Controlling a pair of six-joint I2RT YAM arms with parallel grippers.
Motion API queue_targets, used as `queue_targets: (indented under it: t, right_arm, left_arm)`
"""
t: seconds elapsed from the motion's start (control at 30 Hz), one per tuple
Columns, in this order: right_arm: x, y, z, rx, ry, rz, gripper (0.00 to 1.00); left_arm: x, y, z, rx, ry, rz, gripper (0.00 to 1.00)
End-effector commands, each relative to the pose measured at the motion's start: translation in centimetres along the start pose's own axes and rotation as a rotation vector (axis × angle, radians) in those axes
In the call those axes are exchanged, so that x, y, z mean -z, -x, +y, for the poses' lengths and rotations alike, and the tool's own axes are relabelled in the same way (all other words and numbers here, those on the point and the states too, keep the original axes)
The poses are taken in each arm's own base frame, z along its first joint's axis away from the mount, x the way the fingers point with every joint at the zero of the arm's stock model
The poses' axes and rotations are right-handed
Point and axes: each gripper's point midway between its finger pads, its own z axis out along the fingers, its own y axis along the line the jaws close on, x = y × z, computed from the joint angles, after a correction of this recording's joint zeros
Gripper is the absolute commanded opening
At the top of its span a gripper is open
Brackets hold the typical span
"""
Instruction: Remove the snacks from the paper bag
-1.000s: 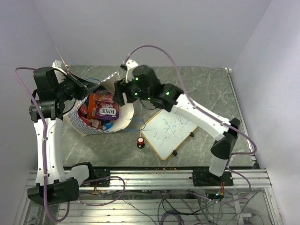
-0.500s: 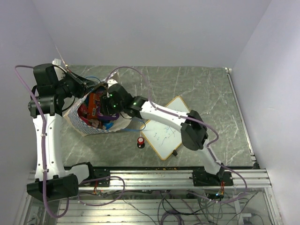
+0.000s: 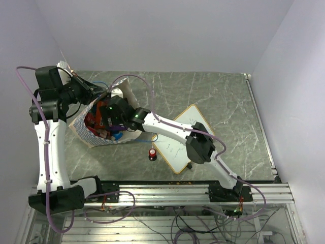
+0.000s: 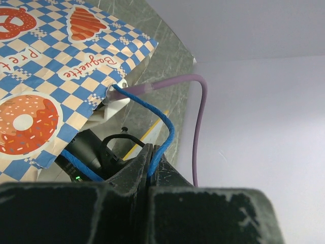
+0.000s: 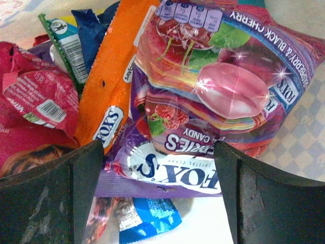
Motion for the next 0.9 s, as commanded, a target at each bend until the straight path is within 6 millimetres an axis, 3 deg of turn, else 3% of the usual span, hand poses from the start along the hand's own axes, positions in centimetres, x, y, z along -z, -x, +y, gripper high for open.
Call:
queue_targets:
  t: [0.0,0.23,0.3,0.37,0.5,0.67,0.87]
  right_arm:
    - [-1.3,-0.3,-1.6,0.031,-0.097,-0.002,0.85]
    - [-2.2,-0.5,-0.8,0.059,-0.06,-0.002,0.56]
    - [-2.1,-0.2,-0.7,0.06,-0.061,-0.006,0.44]
    - [-1.7,0.4,-0.4,0.061,-0.047,-0.016,0.3]
    - [-0.8,1.9,0.1,0.067,-0.029,-0.044,0.13]
    - [1.2,4.8,1.5,0.077,0.028,-0.103,0.0]
    - [3.2,6.4,2.8,0.087,0.105,-0.134,0.0]
  left_arm:
    - [1.4,-1.7,-1.6,-0.031,-0.068,0.049,0.07]
    - [1.5,-2.1,-1.0,-0.026,-0.046,0.058,0.07]
    - [1.8,-2.1,-1.1,-0.03,-0.047,0.054,0.07]
    - [2.1,-2.2,-1.3,-0.043,-0.046,0.051,0.07]
    - [2.7,-2.3,-1.3,-0.071,-0.031,0.047,0.07]
    - [3.1,-2.4,-1.2,-0.091,-0.019,0.044,0.07]
    - [3.5,-2.2,-1.3,-0.115,-0.014,0.018,0.07]
